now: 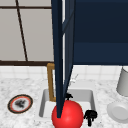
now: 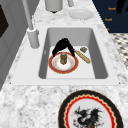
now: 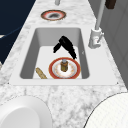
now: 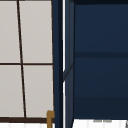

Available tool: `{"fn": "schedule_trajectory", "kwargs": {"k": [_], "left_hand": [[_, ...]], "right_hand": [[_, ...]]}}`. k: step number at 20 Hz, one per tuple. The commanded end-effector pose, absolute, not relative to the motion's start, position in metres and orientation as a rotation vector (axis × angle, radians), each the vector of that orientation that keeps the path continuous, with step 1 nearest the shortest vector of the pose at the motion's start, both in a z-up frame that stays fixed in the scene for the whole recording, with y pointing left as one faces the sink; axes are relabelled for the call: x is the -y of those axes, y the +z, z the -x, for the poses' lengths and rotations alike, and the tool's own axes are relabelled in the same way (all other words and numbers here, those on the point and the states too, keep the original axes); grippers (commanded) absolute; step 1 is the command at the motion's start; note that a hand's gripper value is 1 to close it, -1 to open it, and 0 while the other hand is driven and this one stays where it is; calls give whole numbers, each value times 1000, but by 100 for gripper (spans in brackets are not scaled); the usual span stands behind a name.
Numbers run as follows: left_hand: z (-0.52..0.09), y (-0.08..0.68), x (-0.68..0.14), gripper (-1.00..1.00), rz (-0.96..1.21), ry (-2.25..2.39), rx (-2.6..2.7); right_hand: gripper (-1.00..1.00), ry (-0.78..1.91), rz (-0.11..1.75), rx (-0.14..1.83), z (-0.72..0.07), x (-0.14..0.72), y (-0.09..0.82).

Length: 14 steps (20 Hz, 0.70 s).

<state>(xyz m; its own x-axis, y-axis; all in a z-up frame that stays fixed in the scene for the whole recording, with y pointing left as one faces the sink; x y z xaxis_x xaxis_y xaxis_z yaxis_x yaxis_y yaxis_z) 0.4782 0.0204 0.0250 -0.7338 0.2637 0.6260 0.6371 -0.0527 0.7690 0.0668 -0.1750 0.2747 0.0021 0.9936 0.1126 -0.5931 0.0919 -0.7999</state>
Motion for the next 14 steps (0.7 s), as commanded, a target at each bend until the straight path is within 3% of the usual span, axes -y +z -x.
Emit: {"fn": "schedule_trajectory", "kwargs": {"k": [1,14], "left_hand": [[-469,25,-39,-100,908,-1811,2039],[-451,35,-105,-100,964,-1759,2054]], "right_hand": [[0,1390,644,804,-67,175,275],[0,1390,644,804,-67,175,275]]}}
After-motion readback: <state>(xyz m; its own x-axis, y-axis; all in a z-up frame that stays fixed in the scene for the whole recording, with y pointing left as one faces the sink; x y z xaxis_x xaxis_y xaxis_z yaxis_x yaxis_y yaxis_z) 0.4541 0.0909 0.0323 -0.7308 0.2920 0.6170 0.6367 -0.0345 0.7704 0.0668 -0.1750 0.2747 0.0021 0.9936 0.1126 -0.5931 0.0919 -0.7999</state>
